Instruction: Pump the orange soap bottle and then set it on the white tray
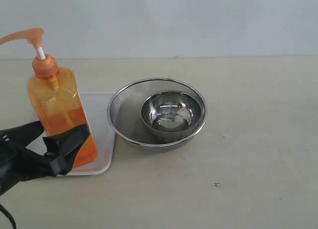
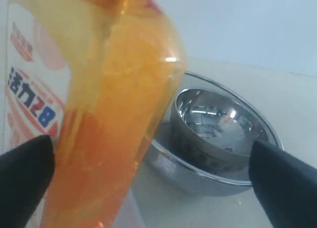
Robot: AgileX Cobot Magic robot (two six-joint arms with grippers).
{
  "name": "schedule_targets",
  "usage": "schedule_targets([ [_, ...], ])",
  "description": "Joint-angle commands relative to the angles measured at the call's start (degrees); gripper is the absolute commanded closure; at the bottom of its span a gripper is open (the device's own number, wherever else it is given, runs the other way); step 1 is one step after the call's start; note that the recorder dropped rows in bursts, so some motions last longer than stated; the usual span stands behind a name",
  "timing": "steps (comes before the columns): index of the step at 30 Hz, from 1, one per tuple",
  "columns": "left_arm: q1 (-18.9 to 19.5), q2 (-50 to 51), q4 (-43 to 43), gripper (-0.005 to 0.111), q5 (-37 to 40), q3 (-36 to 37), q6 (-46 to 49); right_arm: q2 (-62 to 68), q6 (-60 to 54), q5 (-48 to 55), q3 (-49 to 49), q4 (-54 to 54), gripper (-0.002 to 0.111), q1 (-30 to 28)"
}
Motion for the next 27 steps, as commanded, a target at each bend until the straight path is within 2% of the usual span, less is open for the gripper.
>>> schedule_targets([
  [1,-0.26,0.13,0.35,-0.003,3.68,-3.84,1.42,-0.32,0.01,-0.39,-0.03,-0.40,0.108,-0.13],
  [6,-0.26,0.13,-1.01,-0.003,13.46,-9.31,4.65,-0.32,0.01,-0.39,-0.03,-0.40,0.108,-0.13],
  [13,-0.26,0.13,-18.35,-0.003,14.24,-9.66,16.73,-0.32,0.01,-0.39,-0.03,-0.40,0.108,-0.13],
  [18,-0.26,0.13,-21.64,-0.003,18.13,-9.66,19.70,-0.32,0.01,-0.68,-0.03,-0.40,0.108,-0.13],
  [27,-0.26,0.13,-34.52,-0.003,14.27,-9.66,32.49,-0.32,0.01,-0.44,-0.03,-0.40,0.108,-0.13],
])
